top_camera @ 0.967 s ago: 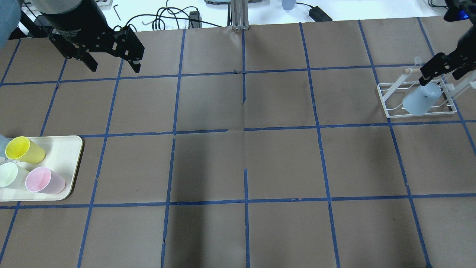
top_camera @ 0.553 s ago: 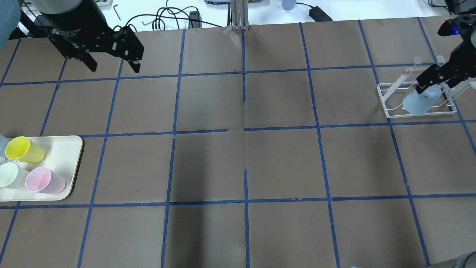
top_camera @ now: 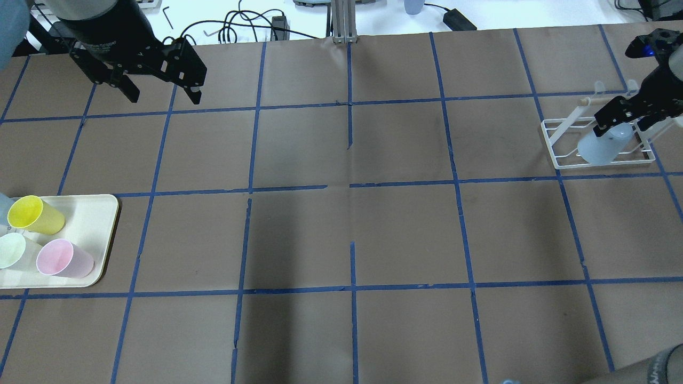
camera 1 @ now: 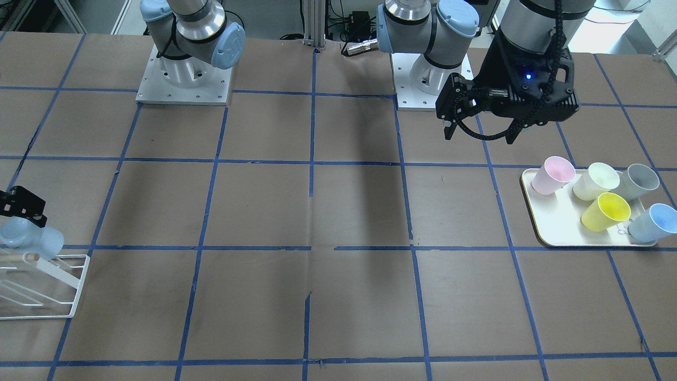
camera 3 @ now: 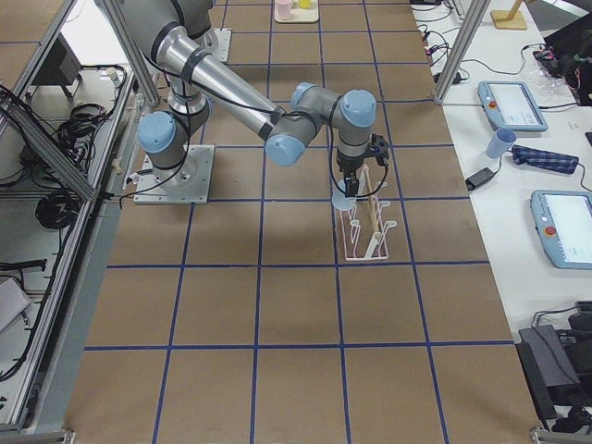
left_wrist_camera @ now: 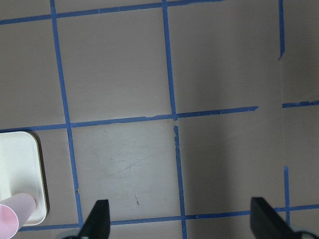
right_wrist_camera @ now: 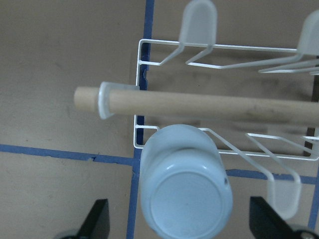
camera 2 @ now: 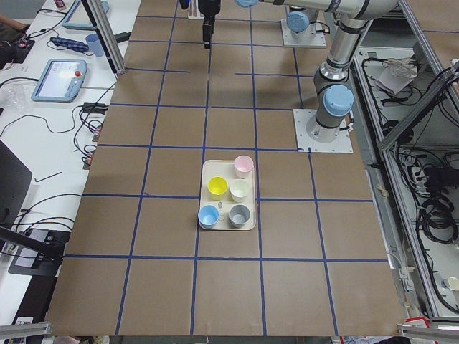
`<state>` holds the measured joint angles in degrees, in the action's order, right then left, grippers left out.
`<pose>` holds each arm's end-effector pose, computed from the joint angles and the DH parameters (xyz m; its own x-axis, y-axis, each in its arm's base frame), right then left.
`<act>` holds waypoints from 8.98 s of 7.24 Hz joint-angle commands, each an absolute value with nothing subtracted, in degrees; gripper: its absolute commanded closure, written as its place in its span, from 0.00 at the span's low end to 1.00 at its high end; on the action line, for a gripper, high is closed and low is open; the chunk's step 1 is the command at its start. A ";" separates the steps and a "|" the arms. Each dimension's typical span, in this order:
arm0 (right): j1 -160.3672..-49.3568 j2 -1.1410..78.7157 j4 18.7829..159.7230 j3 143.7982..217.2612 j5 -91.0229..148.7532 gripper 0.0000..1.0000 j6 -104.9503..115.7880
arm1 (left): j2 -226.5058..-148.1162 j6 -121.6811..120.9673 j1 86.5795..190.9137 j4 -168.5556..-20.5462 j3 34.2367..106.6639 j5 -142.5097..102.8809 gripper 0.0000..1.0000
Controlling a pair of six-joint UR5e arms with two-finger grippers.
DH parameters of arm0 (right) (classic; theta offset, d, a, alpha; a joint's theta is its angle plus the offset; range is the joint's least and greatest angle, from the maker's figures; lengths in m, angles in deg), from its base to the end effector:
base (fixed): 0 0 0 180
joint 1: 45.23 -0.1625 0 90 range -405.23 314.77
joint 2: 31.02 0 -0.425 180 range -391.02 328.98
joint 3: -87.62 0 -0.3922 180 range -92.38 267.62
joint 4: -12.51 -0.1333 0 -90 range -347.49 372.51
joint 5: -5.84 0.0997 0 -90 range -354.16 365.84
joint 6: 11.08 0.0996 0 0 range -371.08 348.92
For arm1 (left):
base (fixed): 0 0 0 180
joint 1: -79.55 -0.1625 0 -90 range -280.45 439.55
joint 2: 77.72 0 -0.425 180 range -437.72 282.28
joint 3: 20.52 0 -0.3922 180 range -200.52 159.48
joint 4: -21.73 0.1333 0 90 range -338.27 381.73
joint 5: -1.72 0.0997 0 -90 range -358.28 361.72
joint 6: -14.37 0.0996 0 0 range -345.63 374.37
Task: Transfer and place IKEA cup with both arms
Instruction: 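Lower the right gripper and grasp the light-blue cup on the rack, then lift the cup off the rack with the right gripper while the left arm rises, then carry the cup toward the left gripper while the left gripper approaches it, then close the left gripper on the cup's base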
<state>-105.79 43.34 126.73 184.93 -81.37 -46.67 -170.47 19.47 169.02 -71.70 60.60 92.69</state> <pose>-0.1636 -0.5709 0.3216 -0.9938 -0.1082 -0.0267 -0.1069 0.9932 -0.0463 -0.1268 -0.5158 0.5341 -0.9967 0.0788 -0.0210 0.0797 0.9958 -0.0454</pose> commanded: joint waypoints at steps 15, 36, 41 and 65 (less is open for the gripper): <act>-105.87 42.80 126.85 183.60 -81.35 0.55 -46.24 | -170.44 19.65 168.85 -71.70 60.52 92.60 0.00; -128.99 61.88 81.32 180.59 -21.02 0.54 -5.45 | -167.37 31.34 153.38 -52.38 97.14 9.77 0.00; -128.99 63.29 83.69 186.41 -8.23 0.51 -9.33 | -164.55 29.68 157.84 -51.66 104.18 -0.01 0.00; -130.04 63.81 83.70 186.76 -9.27 0.29 -8.71 | -164.38 21.05 164.37 -46.30 103.76 -7.86 0.76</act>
